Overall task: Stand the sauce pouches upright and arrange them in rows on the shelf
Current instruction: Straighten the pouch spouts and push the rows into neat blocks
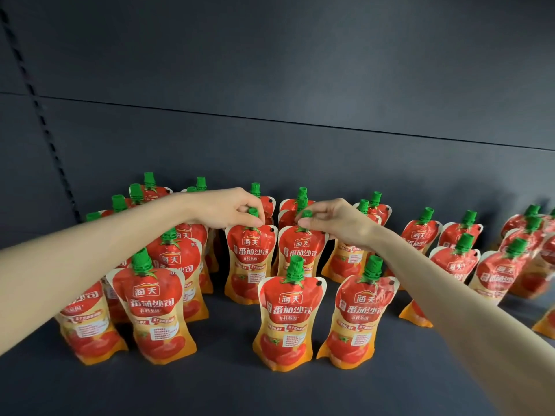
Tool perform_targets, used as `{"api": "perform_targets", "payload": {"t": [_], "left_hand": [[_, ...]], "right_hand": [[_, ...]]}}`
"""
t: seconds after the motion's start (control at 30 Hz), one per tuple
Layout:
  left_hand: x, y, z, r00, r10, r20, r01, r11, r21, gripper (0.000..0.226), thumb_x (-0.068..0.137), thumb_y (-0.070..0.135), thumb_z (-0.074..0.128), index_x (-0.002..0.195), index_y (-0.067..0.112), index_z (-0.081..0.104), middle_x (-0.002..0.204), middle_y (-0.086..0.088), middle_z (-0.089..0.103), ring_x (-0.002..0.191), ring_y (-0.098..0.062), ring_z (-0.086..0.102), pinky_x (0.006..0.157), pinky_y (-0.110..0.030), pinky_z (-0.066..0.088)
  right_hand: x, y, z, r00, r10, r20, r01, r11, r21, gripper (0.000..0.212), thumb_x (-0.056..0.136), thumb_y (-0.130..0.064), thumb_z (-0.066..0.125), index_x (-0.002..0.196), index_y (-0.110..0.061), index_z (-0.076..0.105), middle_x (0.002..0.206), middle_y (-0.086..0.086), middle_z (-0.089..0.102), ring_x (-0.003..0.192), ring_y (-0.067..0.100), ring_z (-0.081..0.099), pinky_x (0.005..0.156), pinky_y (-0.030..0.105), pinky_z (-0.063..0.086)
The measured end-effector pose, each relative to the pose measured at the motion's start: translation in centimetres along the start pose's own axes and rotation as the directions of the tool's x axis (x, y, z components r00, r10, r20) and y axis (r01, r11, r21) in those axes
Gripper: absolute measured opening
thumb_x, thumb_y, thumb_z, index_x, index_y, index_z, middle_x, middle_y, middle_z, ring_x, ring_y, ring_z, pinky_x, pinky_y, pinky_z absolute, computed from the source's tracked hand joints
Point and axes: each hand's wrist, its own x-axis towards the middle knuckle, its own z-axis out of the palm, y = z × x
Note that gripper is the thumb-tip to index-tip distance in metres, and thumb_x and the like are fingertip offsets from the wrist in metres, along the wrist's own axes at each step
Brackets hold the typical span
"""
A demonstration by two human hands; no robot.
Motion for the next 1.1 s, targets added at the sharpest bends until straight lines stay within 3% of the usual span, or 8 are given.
{"api": "perform_targets", "payload": {"t": [0.1,0.27,0.4,0.8,0.9,0.97,1.03,1.1], "left_hand": [[0.0,0.4,0.0,1.0,-0.002,-0.014,0.002,1.0,0.001,0.017,0.093,0.027,0.054,0.103,0.018,0.064,0.04,0.01,0.04,0.038,0.0,0.042,0.054,-0.017,0.037],[0.0,0.5,0.0,1.0,-0.006,-0.002,0.006,1.0,0.004,0.015,0.094,0.024,0.053,0.104,0.018,0.062,0.04,0.017,0.051,0.043,0.006,0.052,0.049,-0.009,0.037],[0.0,0.4,0.0,1.0,-0.004,0.011,0.004,1.0,0.02,0.016,0.093,0.025,0.053,0.106,0.02,0.062,0.045,0.017,0.055,0.053,0.005,0.058,0.061,-0.022,0.045],[-0.1,0.5,0.0,1.0,-0.003,0.012,0.002,0.996,0.092,0.021,0.094,0.029,0.051,0.109,0.02,0.062,0.056,0.006,0.052,0.058,-0.007,0.054,0.062,-0.029,0.044],[-0.2,0.5,-0.2,1.0,0.002,0.03,-0.005,0.996,0.092,0.021,0.093,0.032,0.052,0.109,0.022,0.061,0.084,-0.017,0.065,0.083,-0.028,0.064,0.079,-0.038,0.052],[-0.4,0.6,-0.4,1.0,0.004,0.016,-0.005,1.0,0.028,0.023,0.093,0.029,0.054,0.112,0.019,0.06,0.103,-0.009,0.069,0.095,-0.019,0.065,0.086,-0.031,0.052],[-0.9,0.8,-0.7,1.0,-0.001,-0.025,0.0,1.0,-0.024,0.028,0.092,0.029,0.055,0.117,0.018,0.057,0.111,0.001,0.067,0.1,-0.009,0.063,0.09,-0.026,0.05],[-1.5,0.9,-1.0,0.992,0.011,-0.125,-0.014,1.0,-0.022,0.028,0.091,0.03,0.056,0.117,0.02,0.057,0.112,0.004,0.065,0.102,-0.007,0.062,0.095,-0.03,0.048]], "right_hand": [[0.0,0.0,0.0,1.0,-0.007,0.004,0.007,1.0,0.012,0.03,0.086,-0.022,0.064,0.113,-0.01,0.065,0.094,0.002,0.073,0.09,0.015,0.07,0.09,0.035,0.054],[-0.1,-0.1,0.0,1.0,-0.011,0.003,0.011,1.0,0.005,0.027,0.086,-0.022,0.063,0.112,-0.012,0.065,0.097,0.004,0.073,0.09,0.015,0.07,0.089,0.034,0.055],[-0.1,-0.1,0.0,1.0,-0.002,0.005,0.002,1.0,0.018,0.027,0.086,-0.023,0.064,0.111,-0.013,0.065,0.097,0.005,0.073,0.092,0.017,0.07,0.091,0.038,0.054],[-0.4,-0.3,0.0,1.0,0.014,0.019,-0.014,1.0,-0.024,0.029,0.086,-0.028,0.063,0.112,-0.015,0.064,0.099,0.004,0.073,0.092,0.015,0.07,0.089,0.033,0.055],[-0.6,-0.6,-0.2,1.0,0.013,0.012,-0.012,0.998,-0.056,0.03,0.087,-0.03,0.062,0.113,-0.015,0.064,0.097,0.001,0.073,0.087,0.009,0.07,0.076,0.021,0.055],[-0.9,-1.0,-0.3,1.0,0.0,-0.014,-0.001,0.998,-0.062,0.026,0.088,-0.028,0.062,0.111,-0.017,0.063,0.089,-0.005,0.071,0.078,0.001,0.067,0.063,0.011,0.05],[-1.4,-1.0,-0.8,0.999,-0.007,-0.049,0.005,0.999,-0.047,0.023,0.088,-0.027,0.061,0.109,-0.017,0.063,0.088,-0.007,0.07,0.08,0.002,0.066,0.067,0.012,0.051],[-2.2,-1.0,-1.2,0.998,-0.011,-0.069,0.01,1.0,-0.017,0.021,0.089,-0.025,0.061,0.108,-0.016,0.064,0.092,-0.004,0.07,0.089,0.007,0.065,0.081,0.02,0.054]]}}
